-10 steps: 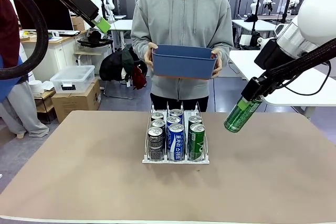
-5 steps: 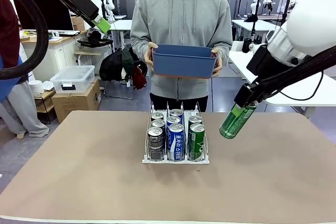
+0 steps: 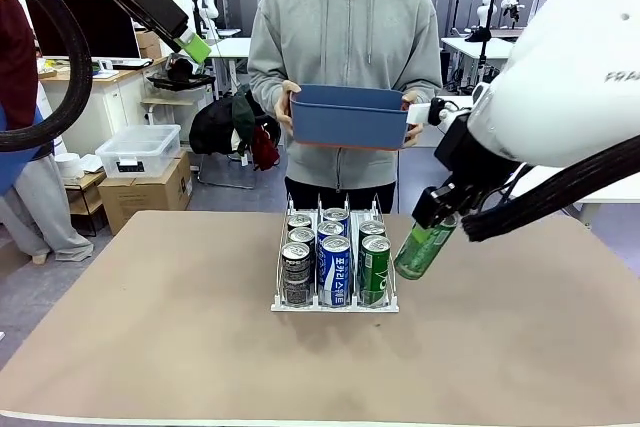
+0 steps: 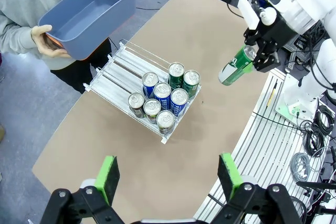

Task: Fill the beverage cans into the dispenser.
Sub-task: Place the picked Sprite in the line of the Automatic Can Dispenser with the same cans.

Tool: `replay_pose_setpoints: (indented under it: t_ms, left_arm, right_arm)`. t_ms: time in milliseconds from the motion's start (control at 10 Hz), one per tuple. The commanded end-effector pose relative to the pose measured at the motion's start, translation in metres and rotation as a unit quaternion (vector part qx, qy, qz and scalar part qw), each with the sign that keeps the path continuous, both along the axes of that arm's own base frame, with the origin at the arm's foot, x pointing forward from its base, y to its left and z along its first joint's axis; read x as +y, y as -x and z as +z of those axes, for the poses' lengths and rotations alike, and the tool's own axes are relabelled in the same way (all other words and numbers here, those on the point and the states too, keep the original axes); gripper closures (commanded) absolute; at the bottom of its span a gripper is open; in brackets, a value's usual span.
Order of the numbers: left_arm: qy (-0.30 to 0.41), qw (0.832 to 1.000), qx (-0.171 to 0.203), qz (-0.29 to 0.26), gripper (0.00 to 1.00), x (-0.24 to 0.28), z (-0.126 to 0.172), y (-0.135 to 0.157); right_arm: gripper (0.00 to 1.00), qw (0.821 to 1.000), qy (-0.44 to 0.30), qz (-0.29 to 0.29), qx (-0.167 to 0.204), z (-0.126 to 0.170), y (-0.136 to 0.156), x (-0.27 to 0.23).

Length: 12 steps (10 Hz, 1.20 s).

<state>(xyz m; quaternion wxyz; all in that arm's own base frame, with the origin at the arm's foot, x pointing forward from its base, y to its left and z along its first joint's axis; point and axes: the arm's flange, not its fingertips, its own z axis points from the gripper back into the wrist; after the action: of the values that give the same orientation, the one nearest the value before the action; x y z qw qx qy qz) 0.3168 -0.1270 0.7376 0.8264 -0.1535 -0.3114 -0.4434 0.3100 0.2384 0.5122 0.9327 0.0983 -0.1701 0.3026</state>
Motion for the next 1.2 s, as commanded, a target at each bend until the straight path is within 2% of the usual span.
replay_pose_setpoints:
  t_ms: [0, 400, 500, 600, 800, 1100]
  left_arm:
    - [0.0, 1.0, 0.002, 0.0, 0.0, 0.001, -0.001, 0.0]
    - [0.0, 1.0, 0.002, 0.0, 0.0, 0.001, -0.001, 0.0]
    - [0.0, 1.0, 0.002, 0.0, 0.0, 0.001, -0.001, 0.0]
    - [0.0, 1.0, 0.002, 0.0, 0.0, 0.001, -0.001, 0.0]
    - [0.0, 1.0, 0.002, 0.0, 0.0, 0.001, -0.001, 0.0]
    - [0.0, 1.0, 0.002, 0.0, 0.0, 0.001, -0.001, 0.0]
  right_arm:
    - [0.42, 1.0, -0.005, -0.029, -0.01, -0.012, -0.002, 0.02]
    - [0.42, 0.998, -0.004, -0.06, -0.009, -0.036, -0.016, 0.038]
    - [0.42, 1.0, -0.015, -0.018, -0.011, -0.034, -0.02, 0.036]
    - [0.42, 0.999, -0.01, -0.035, 0.009, -0.033, -0.012, 0.029]
    - [0.42, 0.999, -0.01, -0.035, 0.009, -0.033, -0.012, 0.029]
    - [0.42, 0.999, -0.014, -0.046, 0.013, -0.05, -0.029, 0.041]
